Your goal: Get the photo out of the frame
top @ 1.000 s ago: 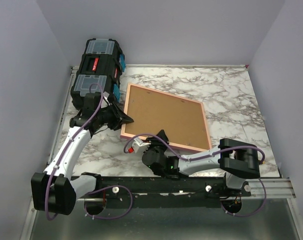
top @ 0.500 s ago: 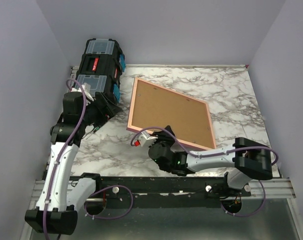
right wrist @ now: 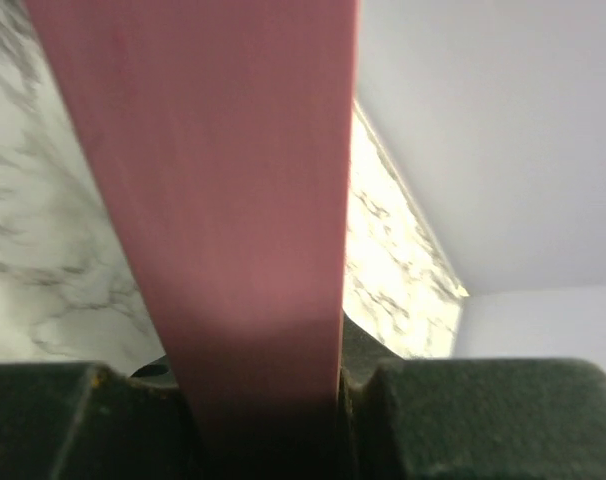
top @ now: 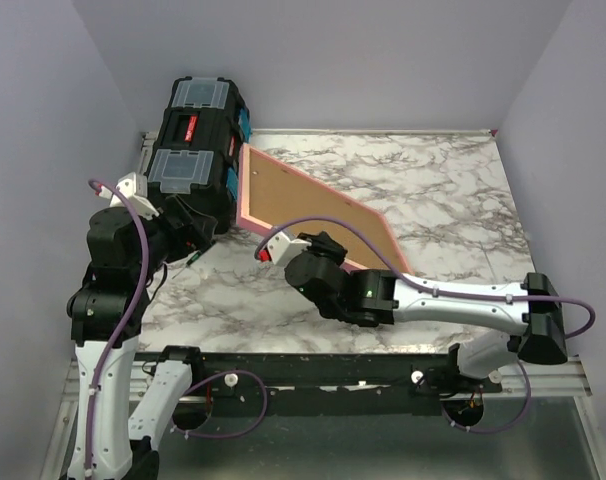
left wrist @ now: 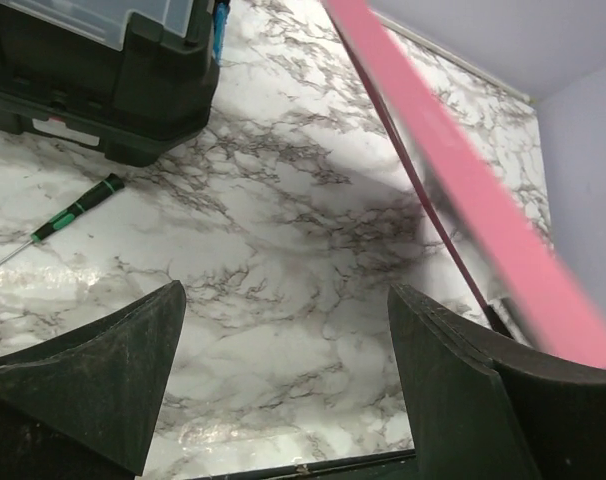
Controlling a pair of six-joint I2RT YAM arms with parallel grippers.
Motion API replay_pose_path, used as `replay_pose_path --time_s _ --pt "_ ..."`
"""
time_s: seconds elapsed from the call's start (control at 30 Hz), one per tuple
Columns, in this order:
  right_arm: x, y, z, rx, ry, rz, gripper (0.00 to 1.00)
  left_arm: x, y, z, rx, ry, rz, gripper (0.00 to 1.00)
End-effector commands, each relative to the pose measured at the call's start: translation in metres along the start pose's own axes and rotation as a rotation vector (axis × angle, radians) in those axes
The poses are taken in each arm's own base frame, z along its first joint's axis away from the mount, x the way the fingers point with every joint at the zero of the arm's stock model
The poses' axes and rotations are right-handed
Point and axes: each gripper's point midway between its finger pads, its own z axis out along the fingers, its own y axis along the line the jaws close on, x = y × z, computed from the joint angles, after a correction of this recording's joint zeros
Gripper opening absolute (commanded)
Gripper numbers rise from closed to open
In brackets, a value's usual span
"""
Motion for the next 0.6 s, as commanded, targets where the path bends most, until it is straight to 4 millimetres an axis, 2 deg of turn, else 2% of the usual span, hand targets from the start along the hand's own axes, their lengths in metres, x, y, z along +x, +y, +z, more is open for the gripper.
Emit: replay_pose_path --time_s 0.0,0.23,0.33,0.43,0.57 --pt "-0.060 -0.044 -0.036 -0.156 -0.149 0.315 0.01 -0.002 0.015 -0.004 -0.072 -0.024 0.025 0.84" --pt "-0.106 -0.060 -0.063 -0.322 -0.226 0.511 0.01 -0.002 0.016 -0.004 -0.075 -0.033 0.015 0.84" --pt "-0.115 -0.073 -0.073 -0.349 -0.235 0.596 0.01 -0.003 0.014 -0.007 -0.072 -0.036 0.015 0.85" --pt "-0.111 -0.090 -0.072 -0.388 -0.233 0.727 0.01 -0.004 0.012 -0.009 -0.063 -0.040 0.013 0.85" --pt "-0.082 -0.114 -0.043 -0.495 -0.218 0.949 0.01 -0.002 0.009 -0.011 -0.045 -0.038 0.003 0.85"
